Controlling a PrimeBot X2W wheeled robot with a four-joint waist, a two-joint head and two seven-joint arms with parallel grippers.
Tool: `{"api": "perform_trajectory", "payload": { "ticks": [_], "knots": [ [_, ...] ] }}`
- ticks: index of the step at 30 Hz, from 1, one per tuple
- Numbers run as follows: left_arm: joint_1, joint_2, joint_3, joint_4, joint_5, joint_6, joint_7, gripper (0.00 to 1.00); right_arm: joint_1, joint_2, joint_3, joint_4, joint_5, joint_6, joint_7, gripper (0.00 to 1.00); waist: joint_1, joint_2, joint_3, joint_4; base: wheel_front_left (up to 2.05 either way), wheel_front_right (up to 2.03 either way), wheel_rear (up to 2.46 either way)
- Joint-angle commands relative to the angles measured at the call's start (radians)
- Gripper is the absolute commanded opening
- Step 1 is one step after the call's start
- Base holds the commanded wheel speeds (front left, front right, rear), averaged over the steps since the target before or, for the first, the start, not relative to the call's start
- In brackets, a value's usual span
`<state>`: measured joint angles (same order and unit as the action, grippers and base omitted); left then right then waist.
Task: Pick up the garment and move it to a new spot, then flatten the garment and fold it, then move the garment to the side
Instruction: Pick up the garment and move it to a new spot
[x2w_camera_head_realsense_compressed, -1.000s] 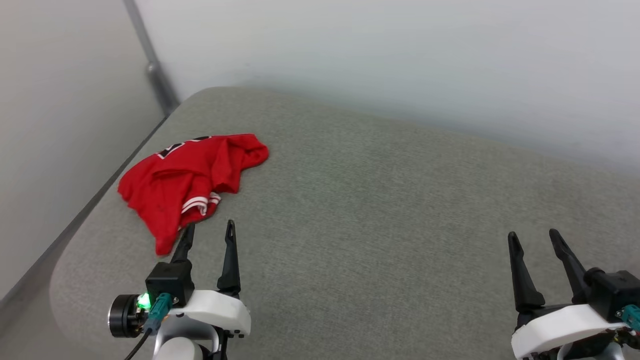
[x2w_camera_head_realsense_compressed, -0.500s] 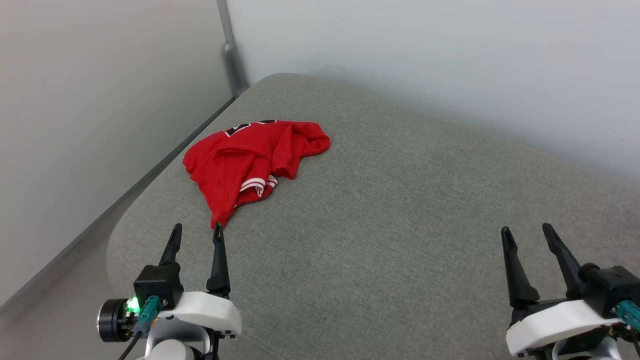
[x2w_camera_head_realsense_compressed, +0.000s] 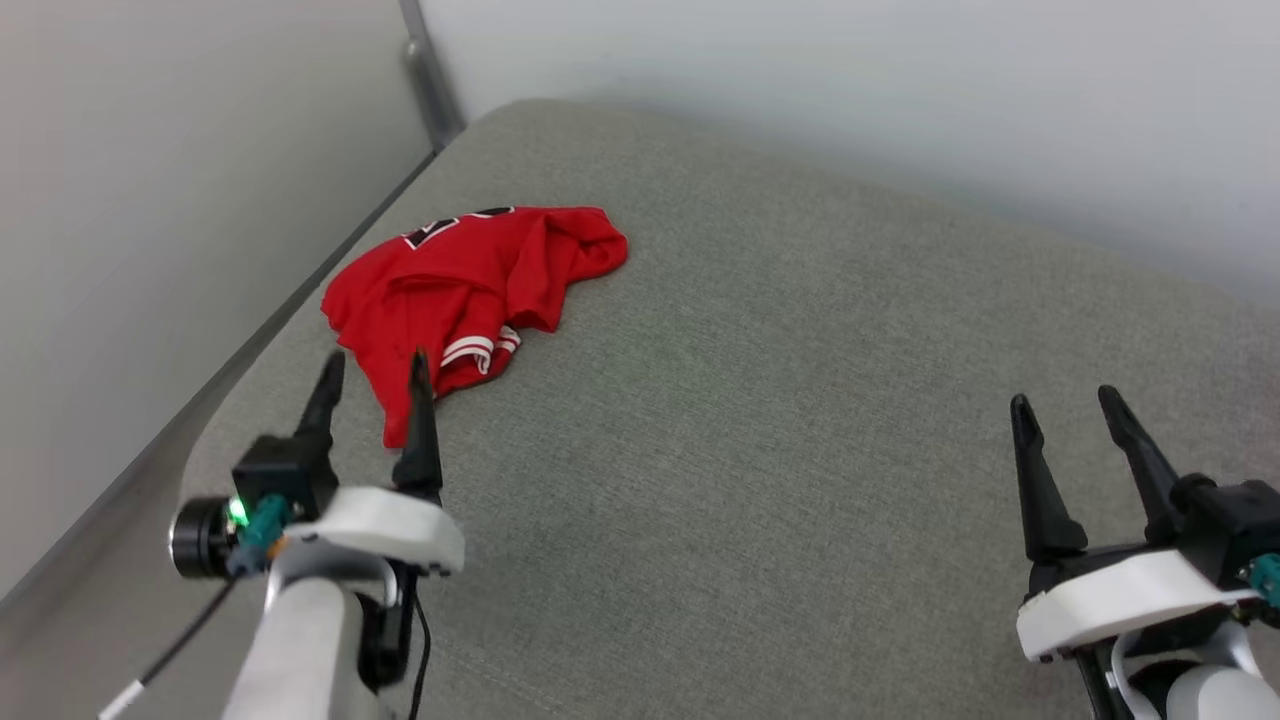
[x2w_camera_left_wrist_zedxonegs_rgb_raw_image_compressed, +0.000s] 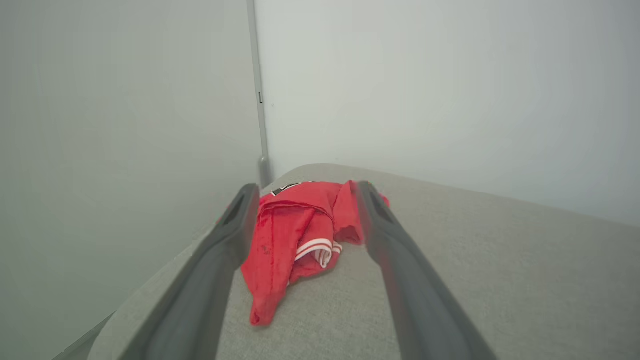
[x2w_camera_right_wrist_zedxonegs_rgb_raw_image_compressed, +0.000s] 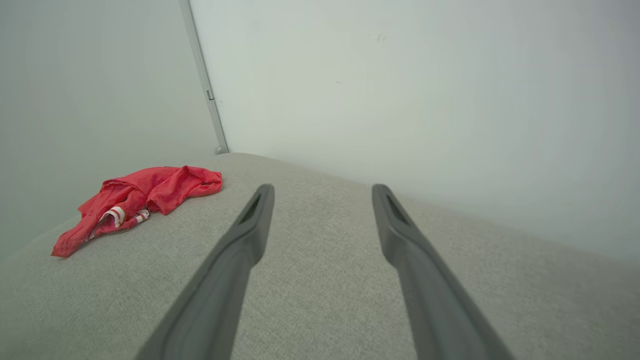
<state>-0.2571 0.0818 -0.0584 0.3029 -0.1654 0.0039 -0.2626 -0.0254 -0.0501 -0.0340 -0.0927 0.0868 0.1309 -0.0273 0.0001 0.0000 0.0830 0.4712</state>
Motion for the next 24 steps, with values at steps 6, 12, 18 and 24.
{"api": "perform_trajectory", "payload": {
  "ticks": [6,12,18,24],
  "knots": [
    [-0.253,0.076,0.044,0.046,-0.04,-0.04,0.063,1.0,-0.079,0.0,0.011,-0.051,-0.039,0.0,0.025,1.0,-0.0001,0.0,0.167,-0.106,0.0,0.0,0.0],
    [-0.453,0.202,0.08,0.103,-0.062,-0.073,0.213,1.0,-0.136,0.0,0.015,-0.085,-0.059,0.0,0.031,1.0,-0.0001,0.0,0.291,-0.195,0.0,0.0,0.0],
    [-0.59,0.334,0.086,0.248,-0.116,-0.117,0.43,1.0,-0.186,0.0,0.005,-0.11,-0.057,0.0,0.019,1.0,-0.0001,0.0,0.41,-0.264,0.0,0.0,0.0],
    [-0.648,0.431,0.074,0.4,-0.211,-0.132,0.66,1.0,-0.222,0.0,0.003,-0.106,-0.056,0.0,0.006,1.0,-0.0001,0.0,0.492,-0.308,0.0,0.0,0.0]
  ]
}}
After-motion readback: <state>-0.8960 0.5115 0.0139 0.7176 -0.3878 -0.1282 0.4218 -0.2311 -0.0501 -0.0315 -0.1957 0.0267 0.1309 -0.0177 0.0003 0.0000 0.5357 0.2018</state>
